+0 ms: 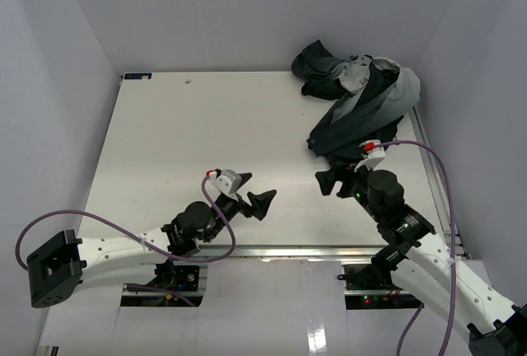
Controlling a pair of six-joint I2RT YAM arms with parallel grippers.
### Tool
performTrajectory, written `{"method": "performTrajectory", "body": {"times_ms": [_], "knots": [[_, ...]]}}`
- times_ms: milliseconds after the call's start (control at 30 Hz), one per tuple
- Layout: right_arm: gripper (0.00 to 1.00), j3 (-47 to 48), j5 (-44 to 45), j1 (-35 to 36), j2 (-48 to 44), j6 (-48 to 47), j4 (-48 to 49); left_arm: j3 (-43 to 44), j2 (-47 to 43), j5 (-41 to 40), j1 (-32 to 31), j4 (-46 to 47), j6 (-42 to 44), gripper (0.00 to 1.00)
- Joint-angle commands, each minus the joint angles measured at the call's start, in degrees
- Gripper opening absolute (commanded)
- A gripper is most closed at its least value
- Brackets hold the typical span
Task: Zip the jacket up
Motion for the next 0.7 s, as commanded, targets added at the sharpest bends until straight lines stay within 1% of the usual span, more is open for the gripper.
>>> {"method": "performTrajectory", "body": {"times_ms": [0, 67, 100, 133, 200, 267, 333, 400, 433, 467, 600, 667], "knots": [[0.9, 1.93, 4.0, 0.24, -1.6, -2.12, 3.4, 0.32, -0.97, 1.0, -0.05, 0.47, 0.43, 0.98], [0.9, 2.79, 8.38, 0.29, -0.03, -3.13, 5.23, 0.36, -1.05, 1.45, -0.05, 0.61, 0.43, 0.98], [0.9, 3.76, 13.01, 0.29, 0.8, -2.92, 7.18, 0.36, -0.88, 1.7, -0.05, 0.67, 0.37, 0.98], [0.9, 5.15, 16.89, 0.21, 2.94, -2.72, 8.7, 0.36, -0.71, 1.89, -0.05, 0.74, 0.34, 0.98], [0.9, 7.86, 24.29, -0.17, 10.41, -4.98, 12.38, 0.54, -0.27, 1.99, -0.05, 0.61, 0.34, 0.98], [0.9, 15.88, 25.5, -3.39, 18.6, -5.96, 13.43, 0.74, 0.08, 1.57, -0.05, 0.34, 0.41, 0.98], [0.9, 21.86, 23.22, -6.44, 28.04, -5.73, 13.47, 0.74, 0.17, 0.97, -0.05, 0.2, 0.43, 0.98], [0.9, 28.01, 20.83, -10.07, 34.93, -4.48, 13.46, 0.71, 0.02, -0.12, -0.05, 0.08, 0.43, 0.98], [0.9, 29.8, 20.94, -11.15, 38.26, -3.72, 13.32, 0.69, -0.16, -0.1, -0.05, 0.04, 0.41, 0.98], [0.9, 34.59, 21.25, -12.4, 42.4, -2.84, 12.95, 0.63, -0.34, -0.04, -0.05, -0.09, 0.34, 0.98], [0.91, 45.0, 21.45, -16.65, 57.67, 1.95, 6.69, 0.21, -1.39, -0.12, -0.05, 0.03, -0.02, 0.98], [0.92, 47.27, 20.87, -18.79, 61.87, 4.17, 4.66, 0.1, -1.9, 0.59, -0.05, 0.15, -0.33, 0.98]]}}
